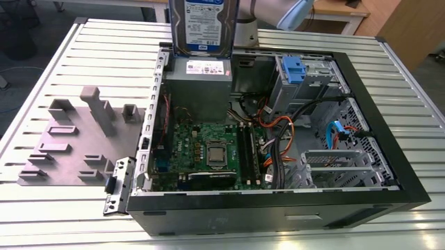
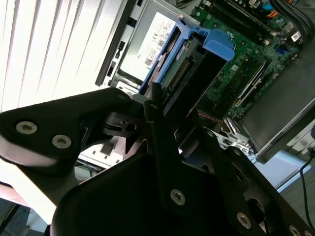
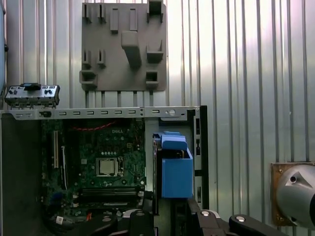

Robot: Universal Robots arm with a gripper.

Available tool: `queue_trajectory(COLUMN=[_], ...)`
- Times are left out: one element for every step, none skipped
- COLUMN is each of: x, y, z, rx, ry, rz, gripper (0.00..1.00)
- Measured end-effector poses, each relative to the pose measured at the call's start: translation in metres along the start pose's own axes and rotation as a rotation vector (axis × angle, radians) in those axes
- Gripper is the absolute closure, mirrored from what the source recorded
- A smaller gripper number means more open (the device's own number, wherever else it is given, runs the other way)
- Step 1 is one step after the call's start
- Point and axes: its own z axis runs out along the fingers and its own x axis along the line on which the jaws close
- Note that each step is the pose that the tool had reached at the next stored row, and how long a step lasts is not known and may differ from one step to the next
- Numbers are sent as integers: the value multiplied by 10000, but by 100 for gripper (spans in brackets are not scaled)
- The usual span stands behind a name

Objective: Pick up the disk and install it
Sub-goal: 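Pick up the disk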

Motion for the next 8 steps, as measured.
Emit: queue_trajectory(x=[-1, -2, -2, -3, -4, -5, -5, -6], y=[-19, -40, -62, -82, -102, -124, -145, -171], z=[0, 0, 0, -1, -1, -1, -1, -1], rx=[0, 0, 0, 0, 0, 0, 0, 0], ry=[0, 0, 0, 0, 0, -1, -1, 0], rz=[0, 0, 0, 1, 0, 0, 0, 0], gripper=[65, 65, 65, 65, 65, 65, 65, 65])
